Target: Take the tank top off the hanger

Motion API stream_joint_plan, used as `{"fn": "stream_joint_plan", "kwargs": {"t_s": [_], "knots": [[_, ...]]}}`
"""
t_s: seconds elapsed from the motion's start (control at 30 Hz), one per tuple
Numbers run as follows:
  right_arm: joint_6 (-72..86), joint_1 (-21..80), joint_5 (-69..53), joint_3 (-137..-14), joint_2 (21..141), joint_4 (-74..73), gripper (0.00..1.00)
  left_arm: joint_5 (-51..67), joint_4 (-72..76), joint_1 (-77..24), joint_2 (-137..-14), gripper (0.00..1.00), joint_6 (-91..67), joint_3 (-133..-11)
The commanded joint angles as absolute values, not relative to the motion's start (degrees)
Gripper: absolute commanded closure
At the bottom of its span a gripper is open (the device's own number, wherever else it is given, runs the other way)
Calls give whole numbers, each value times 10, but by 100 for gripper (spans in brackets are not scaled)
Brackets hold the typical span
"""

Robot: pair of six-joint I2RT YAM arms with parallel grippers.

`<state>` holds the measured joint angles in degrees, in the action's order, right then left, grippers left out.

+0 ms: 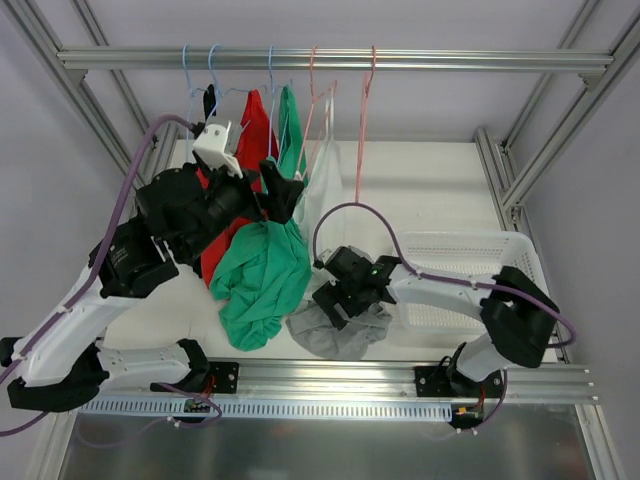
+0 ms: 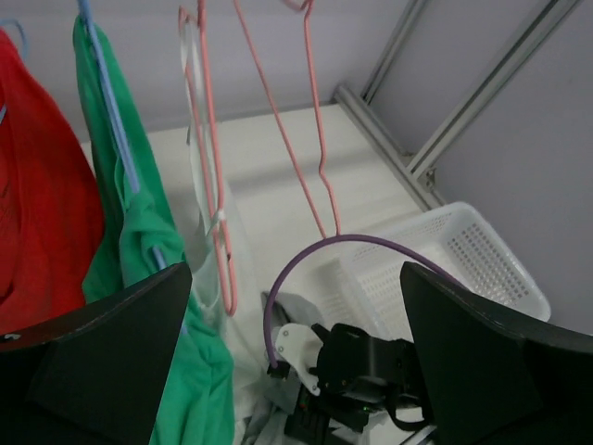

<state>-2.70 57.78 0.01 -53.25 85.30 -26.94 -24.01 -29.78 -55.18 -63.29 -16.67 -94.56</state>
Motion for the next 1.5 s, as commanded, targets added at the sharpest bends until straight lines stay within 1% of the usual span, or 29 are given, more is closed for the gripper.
{"fn": "stream_joint_plan", "kwargs": {"t_s": [0.0, 0.03, 0.1, 0.13, 0.17, 0.2, 0.23, 0.27, 0.3, 0.4, 0.47, 0.53, 0.6, 0.67, 0.77, 0.87, 0.9, 0.97, 1.0, 1.03, 1.1, 1.13, 1.23, 1.3, 1.33, 1.37, 1.4, 1.43, 1.47], "knots": [[-2, 591, 38, -510, 912, -226, 1, -243, -304, -555, -595, 1, -184, -867], [14, 598, 39, -508, 922, -214, 1, -250, -305, -555, -561, 1, -185, -852], [21, 606, 47, -504, 931, -207, 20, -257, -306, -555, -528, 1, -188, -810], [25, 608, 50, -501, 925, -201, 56, -256, -306, -555, -496, 1, -188, -788], [27, 610, 60, -499, 897, -201, 73, -255, -307, -555, -480, 1, -191, -777], [31, 612, 67, -497, 874, -202, 97, -254, -308, -555, -465, 1, -192, -768], [41, 613, 69, -490, 847, -211, 100, -250, -308, -555, -436, 1, -193, -753], [46, 613, 77, -491, 815, -221, 100, -246, -308, -555, -425, 1, -192, -748], [48, 613, 85, -494, 748, -235, 100, -241, -313, -555, -415, 1, -192, -744], [45, 611, 126, -539, 621, -313, 100, -229, -322, -555, -389, 1, -184, -739], [26, 604, 150, -598, 576, -377, 100, -229, -324, -555, -388, 1, -180, -738], [7, 584, 163, -646, 537, -436, 100, -229, -326, -555, -392, 1, -179, -741], [-25, 547, 209, -732, 529, -485, 100, -216, -325, -555, -406, 1, -177, -750], [-41, 515, 235, -821, 531, -549, 99, -199, -325, -555, -421, 1, -176, -779], [-63, 459, 269, -897, 540, -614, 100, -132, -327, -555, -474, 1, -164, -854], [-69, 385, 269, -918, 533, -643, 100, -93, -328, -555, -549, 1, -136, -948], [-69, 343, 257, -889, 528, -642, 100, -91, -329, -555, -594, 1, -126, -974], [-56, 303, 230, -846, 519, -637, 100, -111, -338, -555, -639, 1, -106, -1047], [-50, 267, 223, -818, 503, -629, 100, -121, -341, -555, -680, 2, -97, -1069], [-41, 248, 215, -754, 493, -605, 100, -164, -342, -555, -699, 1, -77, -1108], [-33, 179, 162, -688, 463, -574, 100, -206, -344, -555, -761, 1, -55, -1142], [-26, 155, 142, -625, 456, -542, 100, -238, -345, -555, -779, 1, -36, -1174], [-21, 66, 101, -520, 446, -490, 100, -260, -348, -555, -845, 1, -13, -1219], [-12, 26, 86, -489, 448, -464, 99, -279, -350, -554, -878, 1, -11, -1230], [-4, 24, 85, -485, 449, -464, 86, -283, -351, -552, -886, 1, -15, -1236], [2, 24, 87, -490, 448, -463, 60, -286, -352, -549, -891, 1, -18, -1236], [15, 25, 89, -493, 445, -463, 10, -286, -352, -545, -899, 1, -24, -1236], [18, 24, 92, -497, 432, -464, 1, -280, -355, -534, -902, 1, -33, -1237], [16, 25, 91, -506, 423, -465, 0, -270, -356, -527, -904, 1, -37, -1236]]}}
